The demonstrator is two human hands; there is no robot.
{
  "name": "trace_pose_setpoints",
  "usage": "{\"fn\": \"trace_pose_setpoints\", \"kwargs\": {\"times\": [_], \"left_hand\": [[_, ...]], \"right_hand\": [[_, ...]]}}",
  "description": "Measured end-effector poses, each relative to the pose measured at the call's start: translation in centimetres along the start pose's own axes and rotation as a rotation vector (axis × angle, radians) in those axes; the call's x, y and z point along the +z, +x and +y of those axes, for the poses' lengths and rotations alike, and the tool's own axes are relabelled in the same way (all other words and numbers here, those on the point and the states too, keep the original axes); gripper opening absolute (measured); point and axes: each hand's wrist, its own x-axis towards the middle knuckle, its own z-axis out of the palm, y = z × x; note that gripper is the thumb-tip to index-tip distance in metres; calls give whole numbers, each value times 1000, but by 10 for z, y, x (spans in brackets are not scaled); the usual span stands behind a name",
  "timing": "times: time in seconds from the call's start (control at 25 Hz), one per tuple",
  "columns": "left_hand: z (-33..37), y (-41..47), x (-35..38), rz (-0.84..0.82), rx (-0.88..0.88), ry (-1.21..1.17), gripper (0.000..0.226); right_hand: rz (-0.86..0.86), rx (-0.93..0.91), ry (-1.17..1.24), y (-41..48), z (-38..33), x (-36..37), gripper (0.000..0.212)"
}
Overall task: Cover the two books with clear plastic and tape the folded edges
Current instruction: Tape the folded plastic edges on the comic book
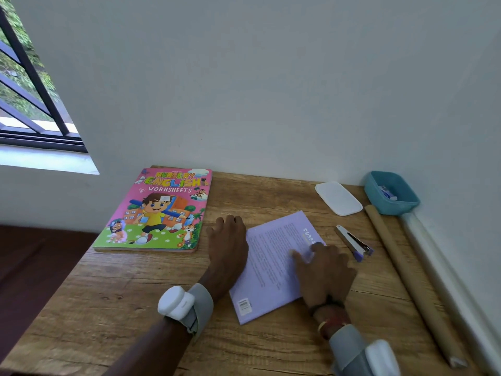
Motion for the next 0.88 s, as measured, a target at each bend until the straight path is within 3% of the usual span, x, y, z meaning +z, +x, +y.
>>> {"fn": "trace_pose_setpoints", "kwargs": {"times": [0.24, 0.36, 0.48, 0.64, 0.72, 0.8, 0.88], "left_hand": [[-4, -2, -6, -160, -141, -271, 52], [-14, 4, -11, -279, -125, -355, 53], [-26, 10, -29, -362, -96, -526, 52], [-20, -6, -93, -48, -115, -535, 45], [-5, -16, -129, 98, -17, -437, 36], [14, -27, -148, 135, 114, -411, 25], [34, -38, -143, 73, 204, -461, 24]], "right_hand": [[-101, -23, 144, -18, -40, 33, 69], [-113, -94, 180, -14, -36, 34, 72], [-143, -113, 278, -9, -36, 19, 61], [-262, -46, 798, -4, -60, -40, 78], [-426, -36, 1103, 7, -71, -78, 66], [-510, -33, 1169, 23, -69, -100, 54], [-386, -74, 1030, 43, -59, -89, 36]]}}
